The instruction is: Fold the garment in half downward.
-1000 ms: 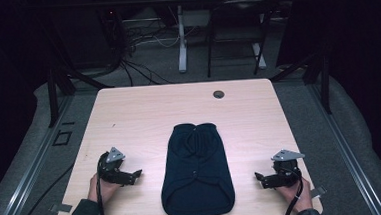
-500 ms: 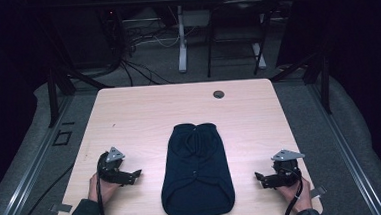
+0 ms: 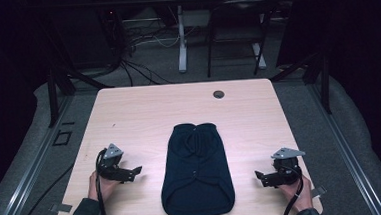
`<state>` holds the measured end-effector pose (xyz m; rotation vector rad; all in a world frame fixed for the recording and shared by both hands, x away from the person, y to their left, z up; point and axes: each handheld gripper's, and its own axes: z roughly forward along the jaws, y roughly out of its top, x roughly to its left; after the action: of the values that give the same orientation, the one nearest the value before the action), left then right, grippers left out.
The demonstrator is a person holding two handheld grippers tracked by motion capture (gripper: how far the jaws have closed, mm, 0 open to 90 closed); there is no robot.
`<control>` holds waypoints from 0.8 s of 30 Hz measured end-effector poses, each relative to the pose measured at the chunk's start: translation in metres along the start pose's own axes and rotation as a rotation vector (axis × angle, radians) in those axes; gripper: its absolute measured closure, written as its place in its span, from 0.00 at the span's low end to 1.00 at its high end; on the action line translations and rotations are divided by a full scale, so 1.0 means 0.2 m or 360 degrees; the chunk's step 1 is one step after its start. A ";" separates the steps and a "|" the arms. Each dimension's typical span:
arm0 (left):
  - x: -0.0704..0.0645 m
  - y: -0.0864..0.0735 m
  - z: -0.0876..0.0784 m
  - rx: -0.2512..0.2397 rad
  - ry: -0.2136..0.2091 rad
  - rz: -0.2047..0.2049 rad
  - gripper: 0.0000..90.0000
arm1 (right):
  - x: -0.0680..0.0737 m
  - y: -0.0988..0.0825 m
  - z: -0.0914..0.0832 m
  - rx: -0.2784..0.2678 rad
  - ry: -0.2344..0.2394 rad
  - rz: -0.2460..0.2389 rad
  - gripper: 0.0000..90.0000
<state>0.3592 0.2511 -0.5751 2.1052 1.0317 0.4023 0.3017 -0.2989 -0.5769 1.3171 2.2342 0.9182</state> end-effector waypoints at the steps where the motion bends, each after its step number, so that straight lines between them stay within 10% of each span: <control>1: 0.00 0.01 0.00 -0.0005 -0.0009 0.0005 0.00 | 0.00 0.01 -0.01 -0.0002 0.0011 0.0003 0.00; 24: -0.07 0.27 0.09 -0.0017 -0.0125 0.0025 0.00 | 0.13 0.30 0.07 0.0024 0.0166 -0.0092 0.00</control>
<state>0.3896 0.2091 -0.5471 2.1036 0.9658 0.3294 0.3348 -0.2506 -0.5437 1.2306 2.3489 0.9718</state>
